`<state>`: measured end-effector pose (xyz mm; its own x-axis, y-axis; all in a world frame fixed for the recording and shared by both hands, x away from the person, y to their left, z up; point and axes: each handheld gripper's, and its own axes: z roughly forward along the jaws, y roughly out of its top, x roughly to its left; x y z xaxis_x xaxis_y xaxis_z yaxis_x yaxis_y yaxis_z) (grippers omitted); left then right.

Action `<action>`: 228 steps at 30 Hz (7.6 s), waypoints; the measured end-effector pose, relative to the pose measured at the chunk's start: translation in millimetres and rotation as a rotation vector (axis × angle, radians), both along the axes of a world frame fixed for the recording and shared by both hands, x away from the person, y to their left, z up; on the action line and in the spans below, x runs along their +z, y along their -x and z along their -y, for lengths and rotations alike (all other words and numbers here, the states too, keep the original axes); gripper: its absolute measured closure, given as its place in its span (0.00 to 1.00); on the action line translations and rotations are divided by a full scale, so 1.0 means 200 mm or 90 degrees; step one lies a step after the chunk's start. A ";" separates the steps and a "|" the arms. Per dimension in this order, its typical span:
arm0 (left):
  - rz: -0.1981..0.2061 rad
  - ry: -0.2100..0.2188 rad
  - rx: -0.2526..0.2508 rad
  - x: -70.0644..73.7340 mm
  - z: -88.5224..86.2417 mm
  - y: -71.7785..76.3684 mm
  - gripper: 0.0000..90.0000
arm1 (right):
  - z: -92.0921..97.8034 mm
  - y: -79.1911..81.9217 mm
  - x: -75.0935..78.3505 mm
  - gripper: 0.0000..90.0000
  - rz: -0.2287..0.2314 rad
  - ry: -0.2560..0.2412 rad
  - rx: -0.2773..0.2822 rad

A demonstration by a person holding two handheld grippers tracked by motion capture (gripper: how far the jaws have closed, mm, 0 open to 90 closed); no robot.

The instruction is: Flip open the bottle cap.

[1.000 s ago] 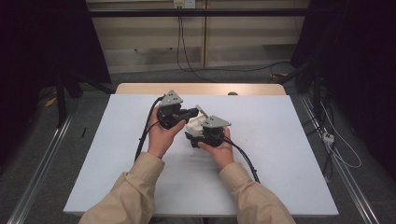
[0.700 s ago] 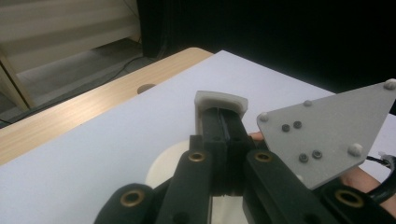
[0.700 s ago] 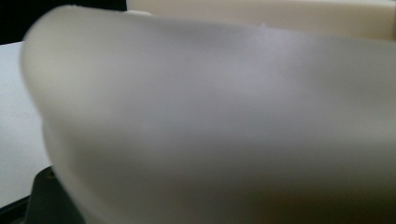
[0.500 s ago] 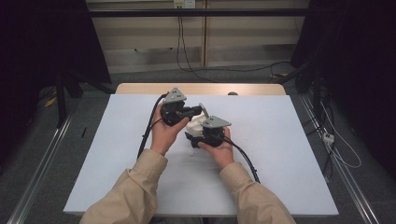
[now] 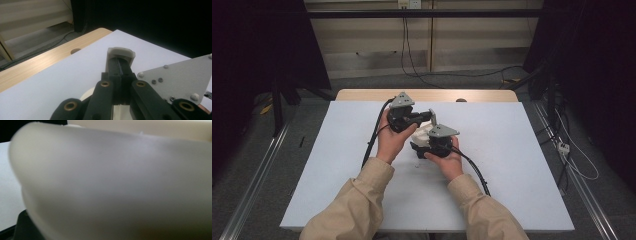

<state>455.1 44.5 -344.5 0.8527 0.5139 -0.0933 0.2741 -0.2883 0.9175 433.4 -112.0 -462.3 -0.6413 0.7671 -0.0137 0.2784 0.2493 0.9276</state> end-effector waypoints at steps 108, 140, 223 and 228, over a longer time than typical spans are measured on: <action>-0.032 -0.026 -0.066 -0.05 0.20 -0.18 1.00 | 0.01 0.00 0.00 0.20 -0.011 -0.004 0.004; -0.051 -0.038 -0.071 -0.10 0.22 -0.21 1.00 | 0.01 0.00 0.00 0.20 -0.012 -0.002 0.003; -0.081 -0.042 -0.052 -0.28 -0.31 0.14 0.15 | 0.35 0.30 0.04 0.07 -0.105 0.015 0.025; -0.086 -0.047 -0.047 -0.32 -0.36 0.17 0.14 | 0.38 0.33 0.04 0.07 -0.104 0.012 0.026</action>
<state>421.6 117.3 -408.2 0.8706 0.4602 -0.1738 0.3690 -0.3774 0.8493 367.6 -188.2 -453.5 -0.6667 0.7410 0.0799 0.4148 0.2798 0.8658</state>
